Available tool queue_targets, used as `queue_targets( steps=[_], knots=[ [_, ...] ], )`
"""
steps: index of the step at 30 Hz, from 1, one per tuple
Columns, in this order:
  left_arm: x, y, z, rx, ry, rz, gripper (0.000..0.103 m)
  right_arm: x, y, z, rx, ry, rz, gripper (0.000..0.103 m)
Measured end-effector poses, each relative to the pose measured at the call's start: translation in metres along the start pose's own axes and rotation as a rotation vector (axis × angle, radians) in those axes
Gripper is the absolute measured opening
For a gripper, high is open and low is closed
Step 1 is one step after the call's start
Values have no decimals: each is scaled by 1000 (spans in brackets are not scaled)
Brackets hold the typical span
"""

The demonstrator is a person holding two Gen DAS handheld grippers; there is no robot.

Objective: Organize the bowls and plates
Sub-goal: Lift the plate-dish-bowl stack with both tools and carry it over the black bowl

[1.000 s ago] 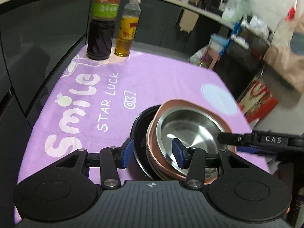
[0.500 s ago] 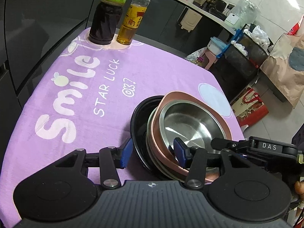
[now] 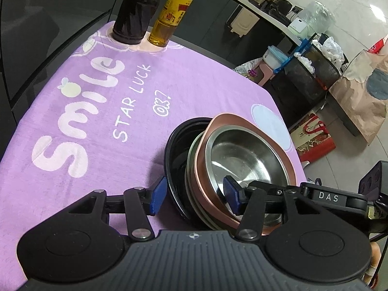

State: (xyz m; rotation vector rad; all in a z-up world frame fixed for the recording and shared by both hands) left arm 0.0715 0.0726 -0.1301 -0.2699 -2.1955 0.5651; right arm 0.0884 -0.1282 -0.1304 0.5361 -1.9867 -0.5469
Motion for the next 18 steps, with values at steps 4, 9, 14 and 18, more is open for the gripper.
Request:
queue_targets(
  steps=[4,9,14,18],
  knots=[
    [-1,1,-2,-17,5,6,49,0,4,-1,49,-15,23,58],
    [-5,3,-2,-4,8,12,50,0,6,-1,87,-25,39,60],
    [-6,2,0,-26,-6,12,51,-2,9,-2,106,-37,64,63],
    [-8,0,-1,-31,-6,1,52,-5,11,-3,114,-50,73,64]
  ],
)
Point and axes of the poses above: each gripper's, at about its wrist camera, not at the fingertips, and x roughly against the way its jaws point, y to its left, z to its underside, the point moved 7 cm from there along -x, roughly the way its jaws point, and after that the axes turned 1 degree about x, right-handed, at the moved point
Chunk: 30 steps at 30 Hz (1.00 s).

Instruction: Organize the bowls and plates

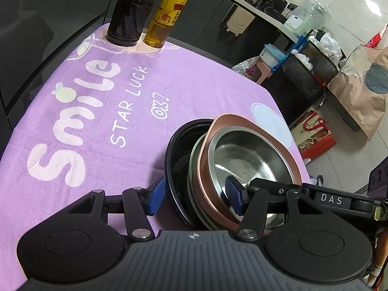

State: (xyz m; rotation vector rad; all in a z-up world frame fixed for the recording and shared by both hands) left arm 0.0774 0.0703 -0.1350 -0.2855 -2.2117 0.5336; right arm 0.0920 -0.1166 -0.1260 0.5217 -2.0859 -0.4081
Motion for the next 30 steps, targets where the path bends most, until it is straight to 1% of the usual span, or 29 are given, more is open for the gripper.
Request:
queue_targets(
  steps=[3,5,8,10,11,13,15,16,18,19,20,22,25,30],
  knots=[
    [-3,1,-2,7,16,-2,51,-2,0,-3,-6,-1,7,64],
    [-4,2,-3,12,25,0,50,-3,0,-4,15,5,9,65],
    [-5,2,-5,5,35,0,50,-1,0,-4,28,-14,20,65],
    [-5,2,-4,-4,35,-4,50,0,1,-5,48,-38,44,65],
    [-5,1,-4,-9,33,-6,51,2,3,-5,73,-57,70,65],
    [-6,0,-4,-19,30,-12,51,4,10,-4,168,-109,122,65],
    [-7,-1,-4,-28,29,-15,51,4,17,-1,251,-144,137,65],
    [-8,-1,-4,-30,28,-15,51,4,17,1,254,-162,146,65],
    [-9,-1,-3,-36,28,-17,51,6,12,3,186,-200,139,65],
    [-10,-1,-3,-44,26,-19,53,5,9,2,158,-196,133,65],
    [-11,-1,-2,-53,26,-18,53,2,7,1,148,-157,127,66],
    [-13,-2,-1,-66,28,-10,54,1,5,-2,138,-140,112,66],
    [-14,-4,1,-75,21,-1,54,1,6,-2,131,-137,107,65],
    [-11,-12,3,-106,1,-41,53,5,11,0,140,-151,138,59]
  ],
)
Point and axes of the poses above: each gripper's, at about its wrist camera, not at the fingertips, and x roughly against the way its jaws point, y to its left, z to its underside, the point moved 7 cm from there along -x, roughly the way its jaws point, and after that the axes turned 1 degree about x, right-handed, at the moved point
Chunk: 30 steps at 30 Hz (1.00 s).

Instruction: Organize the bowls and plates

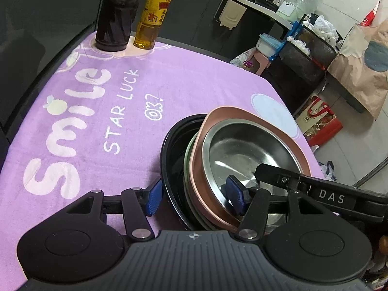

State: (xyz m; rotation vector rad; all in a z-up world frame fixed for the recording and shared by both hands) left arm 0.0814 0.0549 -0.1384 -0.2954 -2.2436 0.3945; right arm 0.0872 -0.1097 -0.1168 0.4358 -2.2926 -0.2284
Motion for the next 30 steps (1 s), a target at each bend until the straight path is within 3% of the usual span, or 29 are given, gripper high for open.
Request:
queue_targets(
  steps=[8,16,25,30],
  knots=[
    [-2,-2,-6,0,15,-17,53,-1,-2,-4,-15,12,1,57],
    [-1,-11,-23,-48,-21,-50,53,1,2,-19,12,-18,2,57],
    [-23,-9,-44,-57,6,-65,51,-5,1,-44,38,-45,9,57],
    [-27,-6,-45,-74,-29,-75,51,-14,-1,-43,57,-25,23,55]
  ],
)
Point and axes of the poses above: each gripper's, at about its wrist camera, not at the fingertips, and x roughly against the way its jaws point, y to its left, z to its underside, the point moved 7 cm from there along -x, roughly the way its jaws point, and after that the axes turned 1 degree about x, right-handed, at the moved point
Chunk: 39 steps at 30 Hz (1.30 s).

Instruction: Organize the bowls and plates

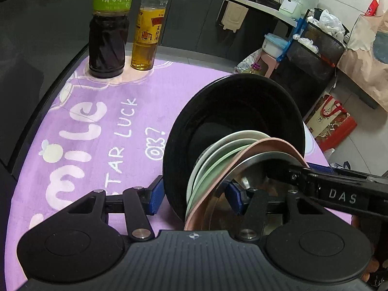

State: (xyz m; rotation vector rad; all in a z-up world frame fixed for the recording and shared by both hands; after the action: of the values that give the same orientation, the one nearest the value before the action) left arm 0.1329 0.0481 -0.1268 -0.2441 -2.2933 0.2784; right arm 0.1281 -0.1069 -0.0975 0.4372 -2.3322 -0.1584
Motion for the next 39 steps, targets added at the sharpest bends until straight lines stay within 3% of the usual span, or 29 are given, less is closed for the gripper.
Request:
queue_targets(
  steps=[6,12,29,35,39],
  knots=[
    [-8,2,-6,10,-1,3,51,-6,-3,-1,0,-25,2,55],
    [-25,9,-8,88,84,53,49,-18,-8,-2,-24,22,-9,54],
    [-32,9,-3,105,118,95,43,-34,-16,-1,-74,96,-85,49],
    [-28,22,16,169,138,140,44,-29,-27,0,-66,80,-105,49],
    [-30,18,30,175,158,190,43,-28,-34,13,-77,124,-159,49]
  ],
)
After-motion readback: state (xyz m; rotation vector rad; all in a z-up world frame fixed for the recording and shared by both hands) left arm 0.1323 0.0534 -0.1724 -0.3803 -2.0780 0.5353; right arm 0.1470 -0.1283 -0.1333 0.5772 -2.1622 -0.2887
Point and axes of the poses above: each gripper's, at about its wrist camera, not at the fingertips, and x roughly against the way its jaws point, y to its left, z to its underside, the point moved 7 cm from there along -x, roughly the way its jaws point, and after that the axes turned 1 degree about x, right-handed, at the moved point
